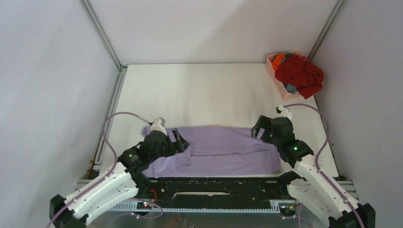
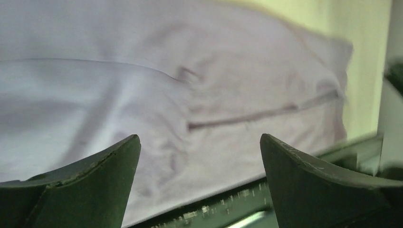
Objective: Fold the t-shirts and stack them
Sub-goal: Adjust the T-shirt at the center of the board, then fold the T-shirt at the center of the board.
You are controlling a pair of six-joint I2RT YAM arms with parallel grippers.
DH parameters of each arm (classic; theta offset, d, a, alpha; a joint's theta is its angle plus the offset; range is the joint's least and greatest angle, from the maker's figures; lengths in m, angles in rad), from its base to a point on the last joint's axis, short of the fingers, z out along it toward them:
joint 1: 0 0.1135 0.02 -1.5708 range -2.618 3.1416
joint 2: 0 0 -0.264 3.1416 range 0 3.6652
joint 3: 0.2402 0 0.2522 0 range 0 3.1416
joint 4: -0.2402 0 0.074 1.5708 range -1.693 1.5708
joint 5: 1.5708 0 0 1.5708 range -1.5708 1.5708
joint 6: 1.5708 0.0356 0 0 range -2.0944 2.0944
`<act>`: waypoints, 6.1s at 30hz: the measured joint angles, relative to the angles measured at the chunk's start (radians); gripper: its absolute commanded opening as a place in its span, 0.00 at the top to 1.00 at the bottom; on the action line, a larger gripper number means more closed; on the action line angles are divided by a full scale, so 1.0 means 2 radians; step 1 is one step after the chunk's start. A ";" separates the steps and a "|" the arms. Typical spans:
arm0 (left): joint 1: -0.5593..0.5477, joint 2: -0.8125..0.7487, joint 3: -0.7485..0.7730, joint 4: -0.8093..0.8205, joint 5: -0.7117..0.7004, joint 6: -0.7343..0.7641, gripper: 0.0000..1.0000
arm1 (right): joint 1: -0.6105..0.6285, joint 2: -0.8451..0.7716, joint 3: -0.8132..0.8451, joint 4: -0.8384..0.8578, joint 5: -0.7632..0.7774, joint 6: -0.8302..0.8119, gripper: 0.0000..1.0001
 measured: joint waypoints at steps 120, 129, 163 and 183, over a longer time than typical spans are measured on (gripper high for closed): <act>-0.194 0.235 -0.003 0.013 -0.096 -0.129 0.85 | 0.352 0.176 -0.049 0.037 -0.034 0.145 1.00; -0.200 0.232 -0.006 0.018 -0.085 -0.136 1.00 | 0.353 0.119 -0.081 0.034 -0.050 0.143 1.00; 0.124 0.324 0.071 0.303 0.035 0.088 1.00 | 0.111 0.298 0.086 0.277 -0.077 -0.015 1.00; 0.228 0.540 0.259 0.287 0.129 0.140 0.98 | 0.012 0.497 0.227 0.324 -0.180 -0.073 1.00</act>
